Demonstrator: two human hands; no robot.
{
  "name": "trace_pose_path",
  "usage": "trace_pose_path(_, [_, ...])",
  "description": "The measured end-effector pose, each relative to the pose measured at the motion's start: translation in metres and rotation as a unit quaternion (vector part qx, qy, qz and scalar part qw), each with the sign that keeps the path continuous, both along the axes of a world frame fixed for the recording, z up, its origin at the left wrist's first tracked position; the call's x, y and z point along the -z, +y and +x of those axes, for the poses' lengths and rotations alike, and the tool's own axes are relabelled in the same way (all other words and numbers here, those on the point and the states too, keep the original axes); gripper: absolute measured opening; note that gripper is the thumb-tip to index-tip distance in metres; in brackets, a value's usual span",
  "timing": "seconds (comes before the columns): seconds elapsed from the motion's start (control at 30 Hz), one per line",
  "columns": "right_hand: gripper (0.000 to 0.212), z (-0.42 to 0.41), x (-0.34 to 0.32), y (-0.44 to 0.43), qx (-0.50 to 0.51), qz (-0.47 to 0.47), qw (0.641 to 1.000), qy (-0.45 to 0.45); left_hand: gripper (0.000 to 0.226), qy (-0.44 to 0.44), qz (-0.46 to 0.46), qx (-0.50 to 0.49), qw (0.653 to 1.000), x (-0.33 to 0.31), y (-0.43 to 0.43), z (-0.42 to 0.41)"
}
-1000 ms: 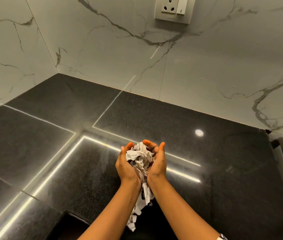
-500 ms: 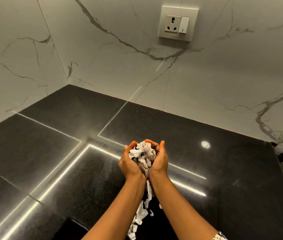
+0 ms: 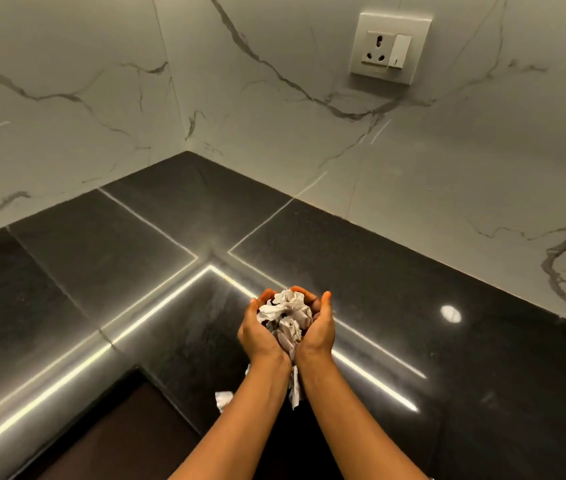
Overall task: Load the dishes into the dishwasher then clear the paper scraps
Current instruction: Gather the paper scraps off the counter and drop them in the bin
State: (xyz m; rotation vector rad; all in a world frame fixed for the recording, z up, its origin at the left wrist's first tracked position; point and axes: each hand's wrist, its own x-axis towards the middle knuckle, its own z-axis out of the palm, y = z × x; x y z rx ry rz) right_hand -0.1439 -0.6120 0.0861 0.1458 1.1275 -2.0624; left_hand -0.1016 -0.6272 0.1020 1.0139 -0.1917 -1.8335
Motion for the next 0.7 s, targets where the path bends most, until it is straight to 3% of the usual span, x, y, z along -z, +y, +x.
trace_pose_path(0.23, [0.054, 0.028, -0.018, 0.017, -0.091, -0.035, 0.995, -0.021, 0.027, 0.068, -0.020, -0.081, 0.994, 0.001, 0.015, 0.032])
trace_pose_path(0.4, [0.059, 0.117, -0.056, 0.034, -0.240, -0.043, 0.969, 0.038, 0.028, 0.091, -0.057, -0.159, 0.981, -0.015, 0.031, 0.117])
trace_pose_path(0.57, [0.053, 0.226, -0.019, 0.036, -0.301, -0.027, 0.951, -0.058, 0.029, 0.081, -0.062, -0.273, 0.957, -0.001, 0.053, 0.234])
trace_pose_path(0.7, [0.051, 0.324, 0.038, 0.060, -0.382, 0.021, 0.916, -0.124, 0.032, 0.047, 0.009, -0.361, 0.931, 0.057, 0.082, 0.330])
